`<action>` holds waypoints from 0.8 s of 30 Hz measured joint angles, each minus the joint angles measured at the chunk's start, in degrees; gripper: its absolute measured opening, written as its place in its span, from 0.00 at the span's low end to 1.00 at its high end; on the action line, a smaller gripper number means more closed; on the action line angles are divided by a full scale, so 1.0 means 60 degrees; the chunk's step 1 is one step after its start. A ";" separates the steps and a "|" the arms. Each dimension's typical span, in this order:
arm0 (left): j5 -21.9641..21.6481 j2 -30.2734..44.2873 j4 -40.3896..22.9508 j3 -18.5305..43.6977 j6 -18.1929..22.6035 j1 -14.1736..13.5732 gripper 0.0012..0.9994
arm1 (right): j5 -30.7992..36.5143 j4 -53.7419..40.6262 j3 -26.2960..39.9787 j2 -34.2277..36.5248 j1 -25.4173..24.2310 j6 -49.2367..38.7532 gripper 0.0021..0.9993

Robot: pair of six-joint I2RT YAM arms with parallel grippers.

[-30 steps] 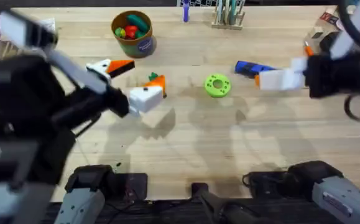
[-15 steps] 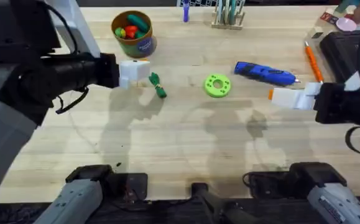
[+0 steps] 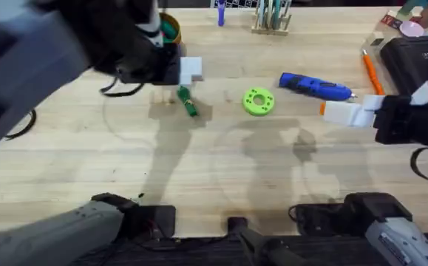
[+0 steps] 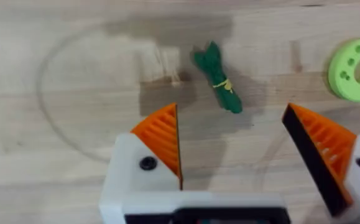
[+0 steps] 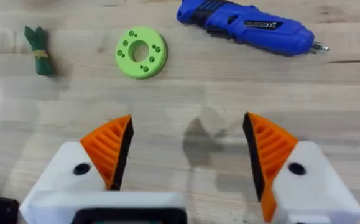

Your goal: Pick up the gripper from the table and insert it into the empty holder that is missing its gripper. Then pick up a screw, insert it into the mounting hole, and use the screwdriver to tighten it. Finally, clean up the table by picking up the vegetable and placing it into the bucket.

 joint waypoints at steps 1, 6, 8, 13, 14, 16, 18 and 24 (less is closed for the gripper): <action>-0.0075 0.0324 -0.0075 0.0097 -0.0383 -0.0063 0.99 | 0.0000 0.0015 0.0000 0.0000 0.0000 -0.0003 0.99; -0.0226 0.1973 -0.0203 0.0382 -0.2209 -0.0136 0.99 | 0.0000 0.0015 0.0000 0.0000 0.0000 0.0000 0.99; -0.0235 0.2553 -0.0199 0.0382 -0.2724 -0.0136 0.99 | 0.0000 0.0012 0.0000 0.0000 0.0000 0.0000 0.99; 0.0352 0.3817 0.0149 0.0382 -0.3303 -0.0136 0.99 | 0.0000 0.0012 0.0000 0.0000 0.0000 0.0000 0.99; 0.0539 0.4019 0.0286 0.0382 -0.3356 -0.0136 0.99 | 0.0000 0.0015 0.0000 0.0000 0.0000 0.0000 0.99; 0.0918 0.4416 0.0500 0.0385 -0.3452 -0.0136 0.99 | 0.0000 0.0012 0.0000 0.0000 0.0000 0.0000 0.99; 0.0936 0.4624 0.0426 0.0458 -0.3525 -0.0141 0.99 | 0.0000 0.0012 0.0000 0.0000 0.0000 0.0000 0.99; 0.1107 0.4643 0.0431 0.0513 -0.3715 -0.0121 0.78 | 0.0000 0.0012 0.0000 0.0000 0.0000 0.0000 0.99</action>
